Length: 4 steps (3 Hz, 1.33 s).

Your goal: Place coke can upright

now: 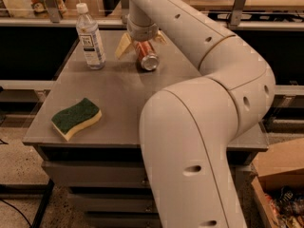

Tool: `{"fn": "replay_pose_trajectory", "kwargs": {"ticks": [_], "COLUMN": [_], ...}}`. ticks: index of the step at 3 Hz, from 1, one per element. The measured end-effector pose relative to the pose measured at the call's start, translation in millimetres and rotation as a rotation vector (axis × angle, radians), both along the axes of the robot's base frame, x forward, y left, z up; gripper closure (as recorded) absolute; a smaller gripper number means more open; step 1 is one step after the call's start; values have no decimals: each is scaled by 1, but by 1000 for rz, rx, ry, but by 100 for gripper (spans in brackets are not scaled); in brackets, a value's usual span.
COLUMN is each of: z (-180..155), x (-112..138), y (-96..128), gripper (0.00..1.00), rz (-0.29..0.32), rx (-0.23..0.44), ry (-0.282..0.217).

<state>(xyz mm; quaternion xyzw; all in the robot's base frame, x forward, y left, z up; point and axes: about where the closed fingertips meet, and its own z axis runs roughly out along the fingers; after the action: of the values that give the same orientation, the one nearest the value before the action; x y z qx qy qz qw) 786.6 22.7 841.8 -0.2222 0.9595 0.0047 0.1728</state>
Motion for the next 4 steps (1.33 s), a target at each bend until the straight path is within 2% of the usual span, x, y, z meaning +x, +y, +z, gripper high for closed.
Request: {"fn": "replay_pose_trajectory", "kwargs": {"ticks": [1,2,4], "z": [-8,-13,-13], "x": [8,15,18], "y": [0,-1,-2], "gripper": [0,17,64], "rz": [-24,-33,-13], "rx": [-20,-32,-42], "ry": [8,13,21]}}
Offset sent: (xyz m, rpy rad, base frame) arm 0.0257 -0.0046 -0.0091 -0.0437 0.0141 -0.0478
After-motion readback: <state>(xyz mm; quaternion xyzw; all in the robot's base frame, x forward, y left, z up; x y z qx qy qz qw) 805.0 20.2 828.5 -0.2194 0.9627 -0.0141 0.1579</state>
